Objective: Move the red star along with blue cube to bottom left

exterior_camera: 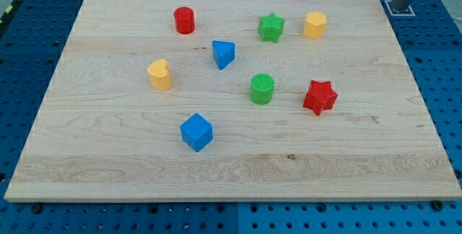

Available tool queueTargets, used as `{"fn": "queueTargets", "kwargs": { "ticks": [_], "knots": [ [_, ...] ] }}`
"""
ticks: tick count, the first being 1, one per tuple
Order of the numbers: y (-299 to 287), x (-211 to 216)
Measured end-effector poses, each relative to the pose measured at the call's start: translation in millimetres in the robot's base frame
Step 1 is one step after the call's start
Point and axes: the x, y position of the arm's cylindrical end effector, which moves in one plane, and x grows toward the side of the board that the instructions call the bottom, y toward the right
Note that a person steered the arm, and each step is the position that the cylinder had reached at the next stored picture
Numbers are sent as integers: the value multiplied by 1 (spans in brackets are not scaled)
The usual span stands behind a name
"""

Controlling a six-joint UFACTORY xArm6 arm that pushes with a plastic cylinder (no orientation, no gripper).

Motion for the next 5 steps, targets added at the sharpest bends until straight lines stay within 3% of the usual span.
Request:
{"fn": "queueTargets", "kwargs": {
  "ticks": [2,3,5],
  "knots": [
    [-43,147],
    [-51,171],
    [-160,177]
  ]
}}
